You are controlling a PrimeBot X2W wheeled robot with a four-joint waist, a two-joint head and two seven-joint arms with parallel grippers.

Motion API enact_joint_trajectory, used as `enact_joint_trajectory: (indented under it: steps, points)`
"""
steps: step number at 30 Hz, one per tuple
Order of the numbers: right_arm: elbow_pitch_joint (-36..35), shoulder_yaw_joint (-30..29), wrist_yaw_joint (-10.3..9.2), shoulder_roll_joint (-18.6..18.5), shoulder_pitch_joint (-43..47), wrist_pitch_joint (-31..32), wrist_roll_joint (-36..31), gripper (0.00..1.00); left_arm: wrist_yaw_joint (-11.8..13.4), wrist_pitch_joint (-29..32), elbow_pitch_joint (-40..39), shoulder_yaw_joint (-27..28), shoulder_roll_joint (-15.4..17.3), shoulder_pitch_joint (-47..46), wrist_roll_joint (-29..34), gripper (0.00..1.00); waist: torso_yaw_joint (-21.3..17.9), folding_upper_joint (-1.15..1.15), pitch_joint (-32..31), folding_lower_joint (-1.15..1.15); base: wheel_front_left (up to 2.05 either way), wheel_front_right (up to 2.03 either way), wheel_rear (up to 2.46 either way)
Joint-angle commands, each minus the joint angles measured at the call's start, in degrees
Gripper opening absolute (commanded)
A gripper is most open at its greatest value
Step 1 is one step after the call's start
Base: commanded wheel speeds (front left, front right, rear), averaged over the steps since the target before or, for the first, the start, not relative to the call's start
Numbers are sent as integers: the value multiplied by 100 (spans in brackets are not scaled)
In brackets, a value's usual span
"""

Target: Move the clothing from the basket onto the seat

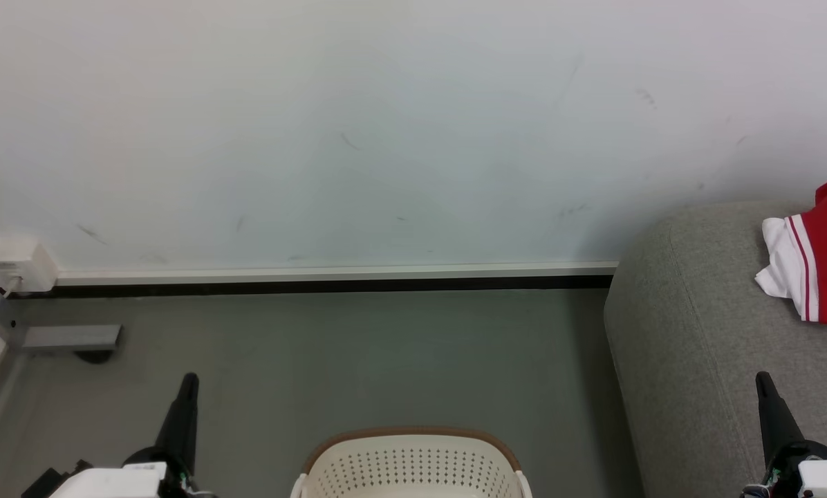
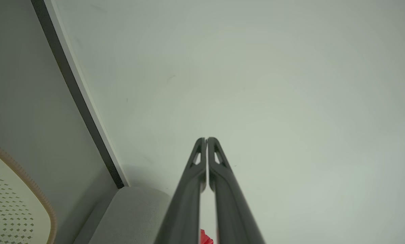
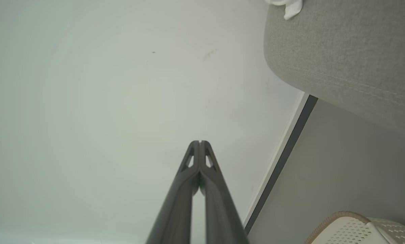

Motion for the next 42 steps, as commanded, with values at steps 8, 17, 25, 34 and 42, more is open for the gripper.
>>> enact_joint_trajectory:
  steps: [8, 17, 25, 34, 42]
  points:
    - [-58, -62, -12, 19, -104, 98, 372, 0, -62, 113, -44, 69, 7, -84, -394, 0, -2, 0, 13, 0, 0, 0, 0]
    - [-57, -62, -12, 18, -111, 116, 391, 0, -63, 121, -45, 72, 6, -85, -440, 0, -3, 0, 16, 0, 0, 0, 0]
    - [-56, -61, -12, 18, -110, 116, 392, 0, -64, 121, -45, 71, 7, -84, -441, 0, -3, 0, 16, 0, 0, 0, 0]
    - [-56, -60, -12, 18, -110, 115, 393, 0, -63, 120, -46, 71, 7, -84, -441, 0, -3, 0, 16, 0, 0, 0, 0]
    - [-56, -60, -12, 18, -110, 115, 393, 0, -63, 120, -45, 70, 7, -83, -441, 0, -3, 0, 16, 0, 0, 0, 0]
